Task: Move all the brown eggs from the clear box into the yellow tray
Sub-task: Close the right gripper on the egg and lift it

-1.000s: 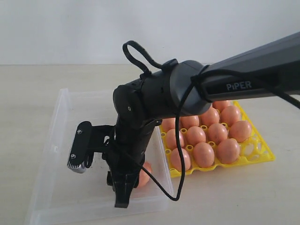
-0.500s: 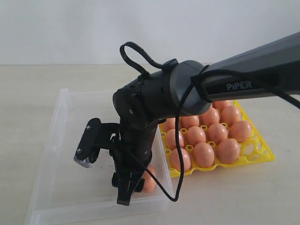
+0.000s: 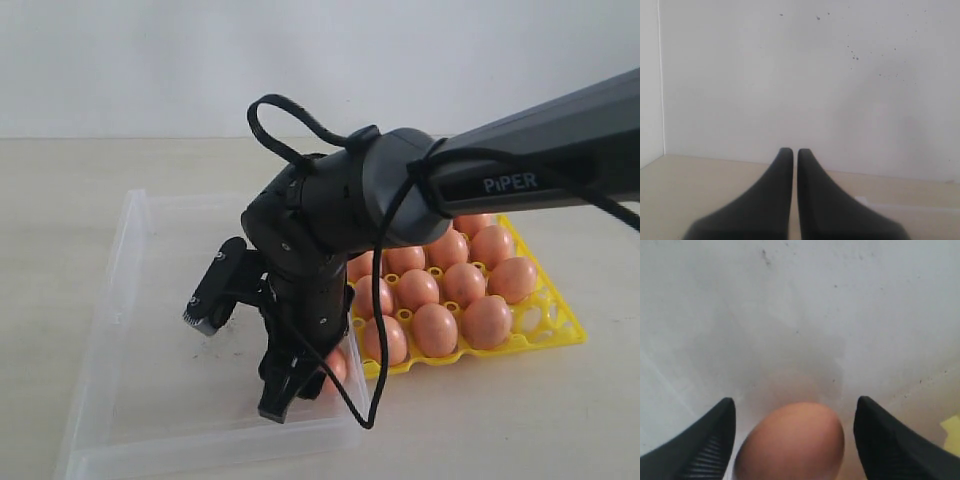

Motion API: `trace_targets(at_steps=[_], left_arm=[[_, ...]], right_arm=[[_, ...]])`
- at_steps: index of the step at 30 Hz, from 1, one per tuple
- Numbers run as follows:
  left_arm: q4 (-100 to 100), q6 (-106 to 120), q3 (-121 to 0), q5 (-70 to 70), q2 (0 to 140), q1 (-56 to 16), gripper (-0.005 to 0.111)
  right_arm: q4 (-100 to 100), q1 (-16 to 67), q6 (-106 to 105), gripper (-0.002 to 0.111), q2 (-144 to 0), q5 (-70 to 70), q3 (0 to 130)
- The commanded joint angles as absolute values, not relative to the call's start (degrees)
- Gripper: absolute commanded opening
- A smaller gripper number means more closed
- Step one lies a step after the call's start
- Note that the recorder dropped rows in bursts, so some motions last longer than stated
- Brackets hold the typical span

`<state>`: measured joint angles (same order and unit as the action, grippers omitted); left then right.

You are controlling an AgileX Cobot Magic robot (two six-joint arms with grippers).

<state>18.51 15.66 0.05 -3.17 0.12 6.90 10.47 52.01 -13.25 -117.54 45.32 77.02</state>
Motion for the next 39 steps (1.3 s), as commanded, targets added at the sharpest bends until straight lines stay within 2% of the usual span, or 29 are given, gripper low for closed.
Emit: trace_targets(at_steps=[1,7,12,17,20,22,23,25,29,39], left_arm=[[18.3,16.0,0.0,-3.0,0.0,6.8,0.004],[18.3,16.0,0.0,-3.0,0.0,6.8,0.004],[18.3,16.0,0.0,-3.0,0.0,6.8,0.004],[18.3,16.0,0.0,-3.0,0.0,6.8,0.004],[18.3,16.0,0.0,-3.0,0.0,6.8,0.004],[18.3,16.0,0.0,-3.0,0.0,6.8,0.004],[18.3,16.0,0.0,-3.0,0.0,6.8,0.004],[18.3,16.0,0.0,-3.0,0.0,6.8,0.004],[18.3,16.0,0.0,-3.0,0.0,6.8,0.004],[18.3,16.0,0.0,-3.0,0.0,6.8,0.004]], right_arm=[[11.0,52.0,-9.4,0.061,-117.2,48.9,77.3],[8.9,52.0,-6.8,0.061,-117.2,53.0,77.3],[-1.3,52.0,-9.1,0.061,-117.2,52.9,77.3],[-1.3,52.0,-9.1,0.061,-117.2,55.5,77.3],[-0.9,52.0,-9.1,0.060,-117.2,52.5,77.3],[-0.9,52.0,-9.1,0.044,-117.2,52.1,77.3],[-0.9,52.0,-9.8,0.027,-117.2,53.0,77.3],[-0.9,52.0,-10.8,0.000,-117.2,53.7,77.3],[-0.8,52.0,-11.2,0.000,-117.2,50.0,77.3],[-0.8,51.9,-9.6,0.000,-116.3,24.0,74.4]])
